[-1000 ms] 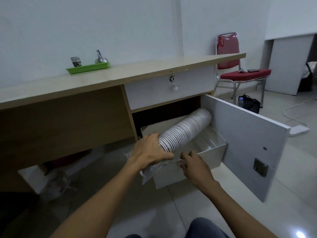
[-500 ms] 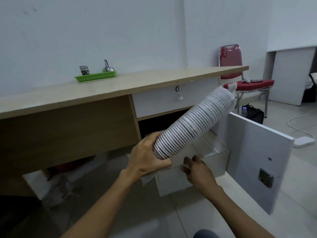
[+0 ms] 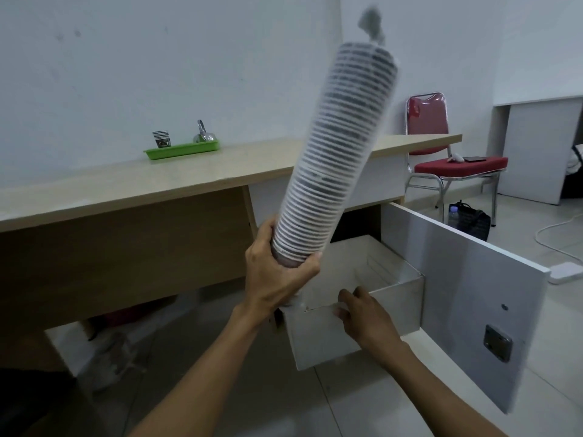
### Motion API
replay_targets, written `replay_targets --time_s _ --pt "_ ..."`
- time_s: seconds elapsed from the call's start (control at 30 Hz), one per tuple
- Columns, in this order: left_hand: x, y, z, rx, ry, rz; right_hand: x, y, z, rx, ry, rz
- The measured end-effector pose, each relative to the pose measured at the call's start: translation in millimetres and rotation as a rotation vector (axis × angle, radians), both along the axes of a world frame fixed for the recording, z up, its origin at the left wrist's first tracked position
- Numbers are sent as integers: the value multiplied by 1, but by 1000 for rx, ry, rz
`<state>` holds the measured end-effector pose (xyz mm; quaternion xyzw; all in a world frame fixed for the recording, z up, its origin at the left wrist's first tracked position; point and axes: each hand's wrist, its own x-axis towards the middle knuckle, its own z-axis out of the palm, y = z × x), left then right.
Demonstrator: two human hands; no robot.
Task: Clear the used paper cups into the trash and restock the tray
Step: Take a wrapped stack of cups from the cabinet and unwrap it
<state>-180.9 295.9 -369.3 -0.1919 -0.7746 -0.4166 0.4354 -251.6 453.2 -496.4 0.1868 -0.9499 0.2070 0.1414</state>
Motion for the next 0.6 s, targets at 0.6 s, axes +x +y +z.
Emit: replay_targets --time_s 0.6 --pt "-19 7 79 224 173 17 -32 -17 6 13 -11 43"
